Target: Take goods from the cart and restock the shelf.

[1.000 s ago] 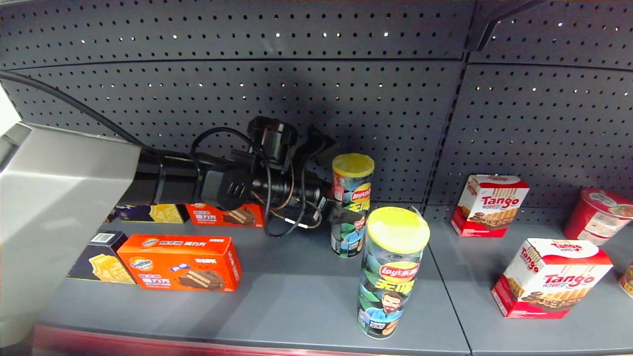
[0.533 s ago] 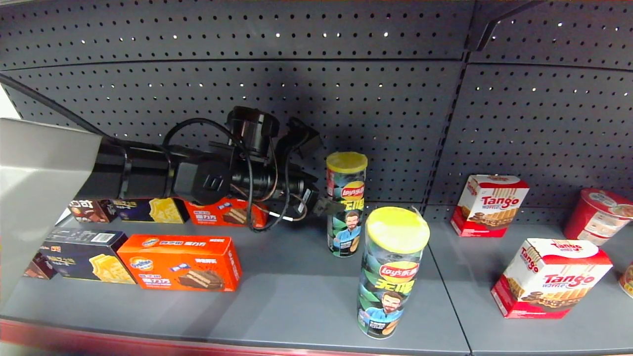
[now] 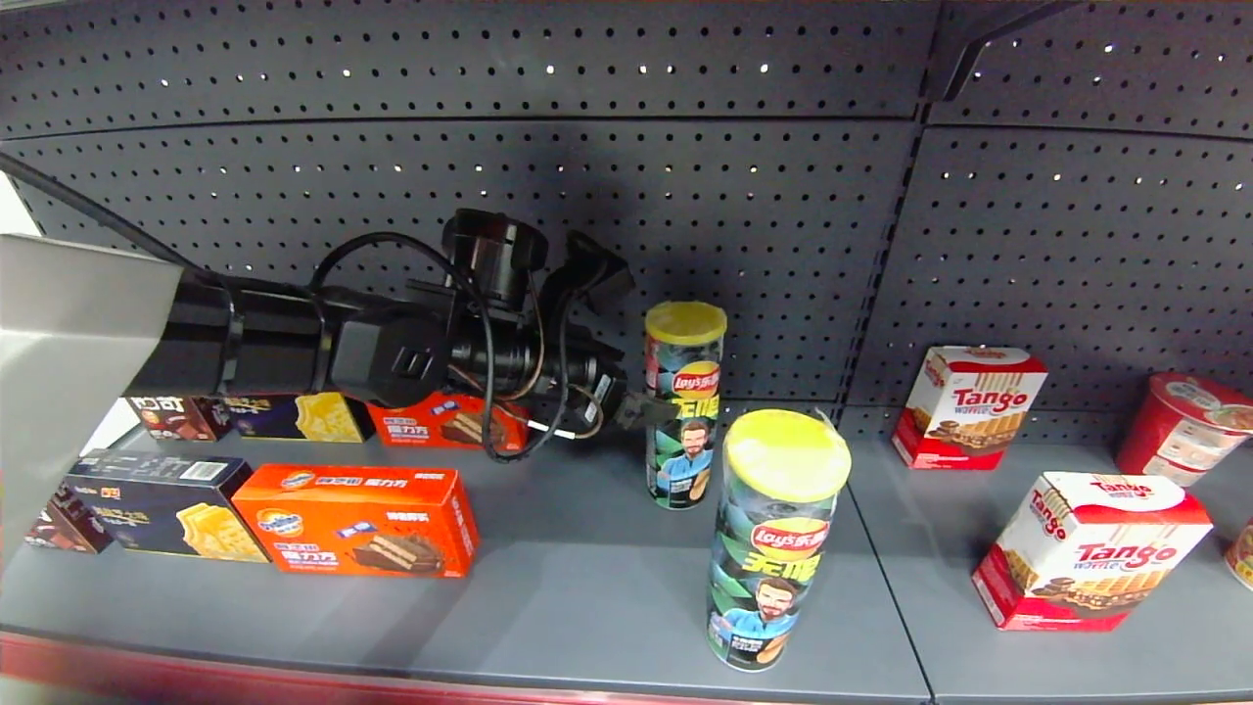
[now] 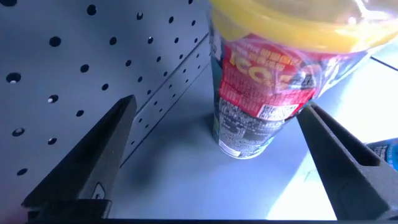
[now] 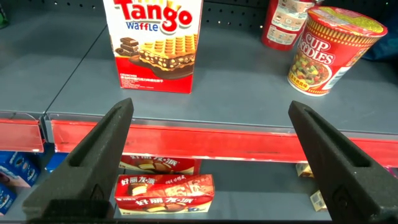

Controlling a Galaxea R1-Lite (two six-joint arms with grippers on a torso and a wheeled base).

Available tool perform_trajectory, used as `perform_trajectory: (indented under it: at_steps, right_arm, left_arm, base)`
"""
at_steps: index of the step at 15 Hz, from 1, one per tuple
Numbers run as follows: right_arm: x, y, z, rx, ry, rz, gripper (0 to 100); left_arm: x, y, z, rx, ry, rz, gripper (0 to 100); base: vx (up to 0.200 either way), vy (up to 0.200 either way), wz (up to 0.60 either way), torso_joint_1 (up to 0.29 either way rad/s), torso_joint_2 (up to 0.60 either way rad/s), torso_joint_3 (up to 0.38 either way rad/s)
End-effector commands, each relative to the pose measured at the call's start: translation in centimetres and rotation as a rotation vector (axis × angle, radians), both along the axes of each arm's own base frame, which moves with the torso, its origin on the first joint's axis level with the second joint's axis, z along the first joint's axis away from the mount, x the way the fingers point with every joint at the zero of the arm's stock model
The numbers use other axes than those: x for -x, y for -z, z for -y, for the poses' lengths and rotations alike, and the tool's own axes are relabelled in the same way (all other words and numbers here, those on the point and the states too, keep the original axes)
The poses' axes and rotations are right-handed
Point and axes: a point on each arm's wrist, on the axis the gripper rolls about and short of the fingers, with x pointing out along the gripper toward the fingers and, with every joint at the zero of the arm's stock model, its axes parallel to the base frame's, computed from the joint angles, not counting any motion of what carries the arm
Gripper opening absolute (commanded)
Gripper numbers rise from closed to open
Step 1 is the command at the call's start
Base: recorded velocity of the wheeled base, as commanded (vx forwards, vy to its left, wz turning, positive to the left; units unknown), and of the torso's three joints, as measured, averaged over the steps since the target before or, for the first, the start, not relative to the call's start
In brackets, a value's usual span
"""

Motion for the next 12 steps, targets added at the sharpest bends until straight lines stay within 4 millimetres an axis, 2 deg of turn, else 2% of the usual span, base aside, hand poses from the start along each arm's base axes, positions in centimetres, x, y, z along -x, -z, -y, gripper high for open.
perform_trajectory:
  at_steps: [1,4,7,11,12]
  right_arm:
    - [0.0,0.0,0.0,0.000,-0.001,-0.003,100]
    - [0.0,0.0,0.0,0.000,-0.001,-0.001,100]
    - [0.0,0.0,0.0,0.002,-0.004,-0.001,100]
    - [0.0,0.0,0.0,0.000,-0.010,-0.001,100]
    - [0.0,0.0,0.0,-0.002,-0.022,-0.001,100]
  left_arm:
    - [0.7,-0.1,-0.7,-0.005,-0.005,-0.009,100]
    - [2.3,-0.9,-1.4,-0.011,-0.002,-0.003,100]
    - [3.8,-3.0,-2.7,0.005,-0.017,0.035,100]
    - [6.5,-5.1,-3.9,0.022,-0.021,0.070,100]
    - [8.1,-5.6,-4.6,0.022,-0.026,0.074,100]
  base:
    - [0.000,0.000,0.00,0.000,0.00,0.000]
    - [0.000,0.000,0.00,0.000,0.00,0.000]
    - [0.000,0.000,0.00,0.000,0.00,0.000]
    - [0.000,0.000,0.00,0.000,0.00,0.000]
    - [0.000,0.000,0.00,0.000,0.00,0.000]
